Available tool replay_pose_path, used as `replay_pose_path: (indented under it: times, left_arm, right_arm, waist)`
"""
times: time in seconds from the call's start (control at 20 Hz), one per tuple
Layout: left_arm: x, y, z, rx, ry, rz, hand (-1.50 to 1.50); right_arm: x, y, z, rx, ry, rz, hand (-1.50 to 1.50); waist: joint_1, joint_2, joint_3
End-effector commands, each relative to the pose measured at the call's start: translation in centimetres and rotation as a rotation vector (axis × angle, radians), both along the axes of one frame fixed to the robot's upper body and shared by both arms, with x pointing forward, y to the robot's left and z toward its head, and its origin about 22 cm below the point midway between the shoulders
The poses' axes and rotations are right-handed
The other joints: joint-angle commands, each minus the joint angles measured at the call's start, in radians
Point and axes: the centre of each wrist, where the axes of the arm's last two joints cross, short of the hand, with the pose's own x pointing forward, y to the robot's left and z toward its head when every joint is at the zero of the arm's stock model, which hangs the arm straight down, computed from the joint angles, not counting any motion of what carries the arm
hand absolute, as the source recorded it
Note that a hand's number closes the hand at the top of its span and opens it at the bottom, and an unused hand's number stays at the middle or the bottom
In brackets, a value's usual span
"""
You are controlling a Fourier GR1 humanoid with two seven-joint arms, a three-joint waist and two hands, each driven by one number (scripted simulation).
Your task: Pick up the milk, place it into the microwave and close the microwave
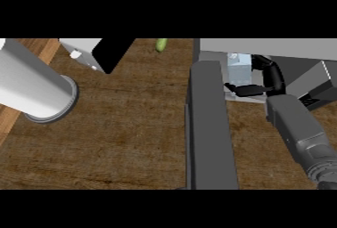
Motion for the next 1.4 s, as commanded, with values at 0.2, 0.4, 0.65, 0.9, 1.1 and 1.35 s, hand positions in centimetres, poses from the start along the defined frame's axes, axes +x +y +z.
replay_pose_path:
  times: [0.2,0.4,0.65,0.9,1.1,1.35]
  left_arm:
    - [1.2,0.3,0.5,0.005,-0.007,-0.022,-1.5]
    - [1.9,0.5,0.4,0.003,-0.025,-0.049,-1.5]
    - [2.1,0.5,0.5,0.017,-0.019,-0.056,-1.5]
    - [2.6,0.5,0.5,0.015,-0.035,-0.063,-1.5]
    - [2.9,1.0,0.6,0.029,-0.034,-0.06,-1.5]
    - [3.1,0.9,0.7,0.035,-0.019,-0.065,-1.5]
  right_arm:
    - [1.4,-0.7,2.8,-0.108,-0.037,-0.161,1.5]
    - [1.3,-1.6,3.0,-0.118,-0.037,-0.178,1.5]
    - [1.4,-3.5,4.1,-0.128,-0.052,-0.237,1.5]
    - [2.0,-3.7,5.5,-0.139,-0.06,-0.265,1.5]
    - [1.8,-3.8,5.2,-0.131,-0.071,-0.284,1.5]
    - [1.8,-5.0,6.0,-0.14,-0.069,-0.294,1.5]
  waist:
    - [0.035,0.022,0.002]
    - [0.047,0.037,0.004]
    - [0.057,0.039,0.005]
    - [0.078,0.05,0.005]
    - [0.083,0.052,0.006]
    - [0.095,0.06,0.007]
